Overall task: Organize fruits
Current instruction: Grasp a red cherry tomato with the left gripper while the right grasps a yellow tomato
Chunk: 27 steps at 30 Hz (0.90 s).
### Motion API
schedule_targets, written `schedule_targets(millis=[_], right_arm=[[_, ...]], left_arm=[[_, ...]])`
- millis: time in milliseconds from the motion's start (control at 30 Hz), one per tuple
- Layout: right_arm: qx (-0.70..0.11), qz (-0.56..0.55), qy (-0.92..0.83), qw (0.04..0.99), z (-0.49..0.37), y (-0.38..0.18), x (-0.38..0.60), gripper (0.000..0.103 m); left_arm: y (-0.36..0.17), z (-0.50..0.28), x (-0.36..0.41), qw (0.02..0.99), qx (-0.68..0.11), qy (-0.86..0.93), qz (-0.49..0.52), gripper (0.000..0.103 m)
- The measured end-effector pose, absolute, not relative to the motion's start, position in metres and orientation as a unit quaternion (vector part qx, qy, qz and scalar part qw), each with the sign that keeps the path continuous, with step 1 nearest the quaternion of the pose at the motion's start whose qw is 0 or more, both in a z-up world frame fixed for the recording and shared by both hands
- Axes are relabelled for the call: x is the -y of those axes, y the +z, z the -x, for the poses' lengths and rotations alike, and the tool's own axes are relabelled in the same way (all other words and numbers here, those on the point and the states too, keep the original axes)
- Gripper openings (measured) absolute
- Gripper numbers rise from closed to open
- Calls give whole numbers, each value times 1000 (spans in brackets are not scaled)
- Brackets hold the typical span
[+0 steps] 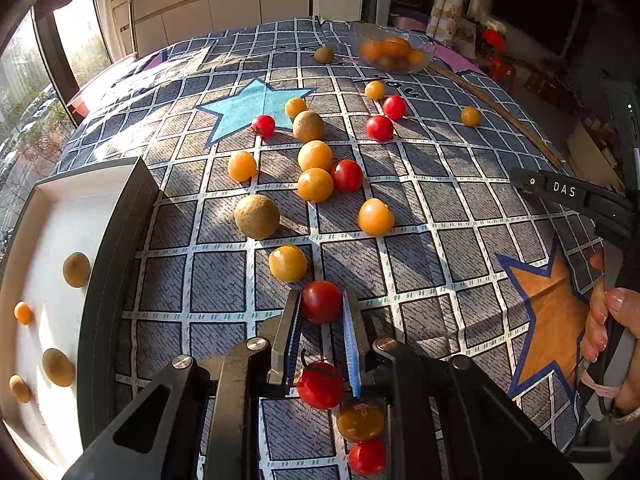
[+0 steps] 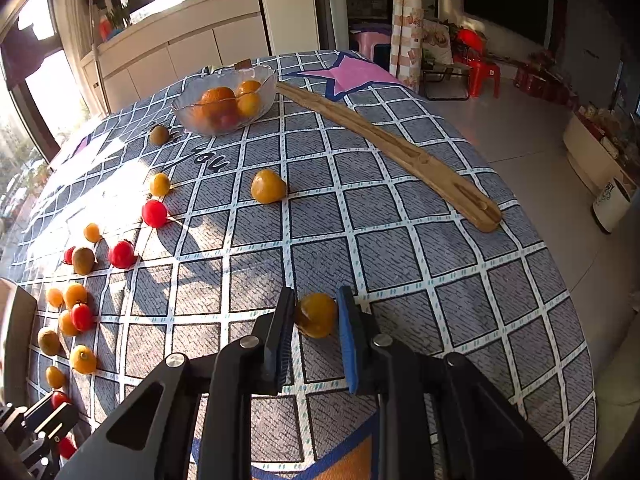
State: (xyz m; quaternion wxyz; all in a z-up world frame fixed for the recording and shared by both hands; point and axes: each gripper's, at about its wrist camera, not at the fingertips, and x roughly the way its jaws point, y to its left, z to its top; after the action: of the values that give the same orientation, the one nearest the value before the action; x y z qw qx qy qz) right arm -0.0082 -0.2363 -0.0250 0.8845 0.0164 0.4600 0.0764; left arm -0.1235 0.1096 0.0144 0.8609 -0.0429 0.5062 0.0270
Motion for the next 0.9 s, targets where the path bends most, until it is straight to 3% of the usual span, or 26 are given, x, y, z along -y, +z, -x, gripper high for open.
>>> schedule_targets(millis=[900], right_arm=[[-487,-41,165,856,131,-10,206,23]], left_arm=[[46,190,-139,879,-476,-1,45,21]])
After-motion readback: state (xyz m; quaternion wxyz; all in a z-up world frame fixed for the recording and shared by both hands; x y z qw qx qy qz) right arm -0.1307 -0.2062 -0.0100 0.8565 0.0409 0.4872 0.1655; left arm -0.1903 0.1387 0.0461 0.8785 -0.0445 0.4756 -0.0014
